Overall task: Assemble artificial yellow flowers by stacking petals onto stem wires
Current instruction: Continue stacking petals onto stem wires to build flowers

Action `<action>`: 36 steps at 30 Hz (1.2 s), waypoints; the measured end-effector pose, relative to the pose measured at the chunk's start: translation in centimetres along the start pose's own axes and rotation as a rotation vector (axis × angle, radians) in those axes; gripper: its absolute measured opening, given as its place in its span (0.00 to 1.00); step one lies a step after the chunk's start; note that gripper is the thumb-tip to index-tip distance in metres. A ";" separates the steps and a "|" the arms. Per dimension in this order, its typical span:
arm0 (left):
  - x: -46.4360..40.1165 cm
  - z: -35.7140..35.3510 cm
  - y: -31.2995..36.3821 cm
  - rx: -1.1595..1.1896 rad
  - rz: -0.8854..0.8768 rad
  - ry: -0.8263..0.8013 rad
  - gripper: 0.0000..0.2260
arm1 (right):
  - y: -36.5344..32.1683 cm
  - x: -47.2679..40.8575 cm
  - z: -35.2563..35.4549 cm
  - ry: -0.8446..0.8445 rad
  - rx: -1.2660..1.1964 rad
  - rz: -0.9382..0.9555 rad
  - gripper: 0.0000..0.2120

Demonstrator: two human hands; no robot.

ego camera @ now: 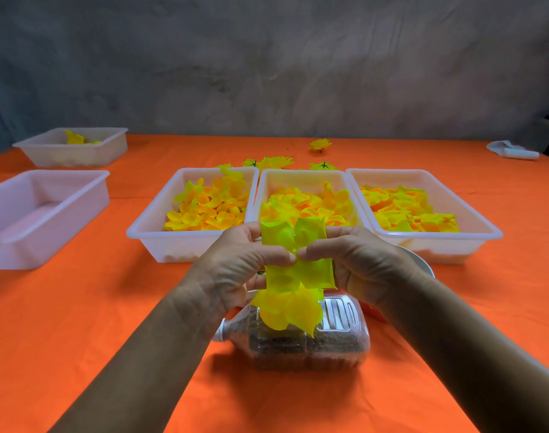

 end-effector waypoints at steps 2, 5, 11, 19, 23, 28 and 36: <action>-0.1 0.1 0.1 -0.015 -0.022 0.004 0.16 | 0.0 0.1 0.0 -0.003 0.009 0.000 0.19; -0.3 0.2 0.1 -0.032 -0.039 0.012 0.17 | -0.2 0.2 0.1 0.014 0.054 0.026 0.13; -0.1 0.1 0.1 -0.037 -0.027 -0.006 0.16 | -0.3 0.1 0.1 -0.005 0.061 0.045 0.09; -0.4 -0.1 0.0 -0.022 -0.042 -0.022 0.15 | 1.4 -0.5 0.3 -0.029 -0.024 -0.123 0.06; -0.3 -0.2 0.1 -0.002 -0.051 -0.032 0.17 | 1.6 -0.6 0.2 -0.060 -0.069 -0.175 0.06; 0.3 -0.8 -0.3 0.130 0.026 -0.070 0.28 | 1.4 -0.2 0.0 -0.049 -0.075 -0.141 0.05; 0.0 -0.8 -0.3 0.188 0.020 -0.105 0.22 | 0.9 -0.2 -0.5 -0.073 -0.101 -0.069 0.20</action>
Point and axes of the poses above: each hand's wrist, its own x-axis away from the middle knuckle, its own z-axis out of the back of the hand, y = z × x, the point moved 7 cm from there along -x, towards the middle knuckle, and after that the axes turned 3 degrees about -z, right-handed, at the moved point
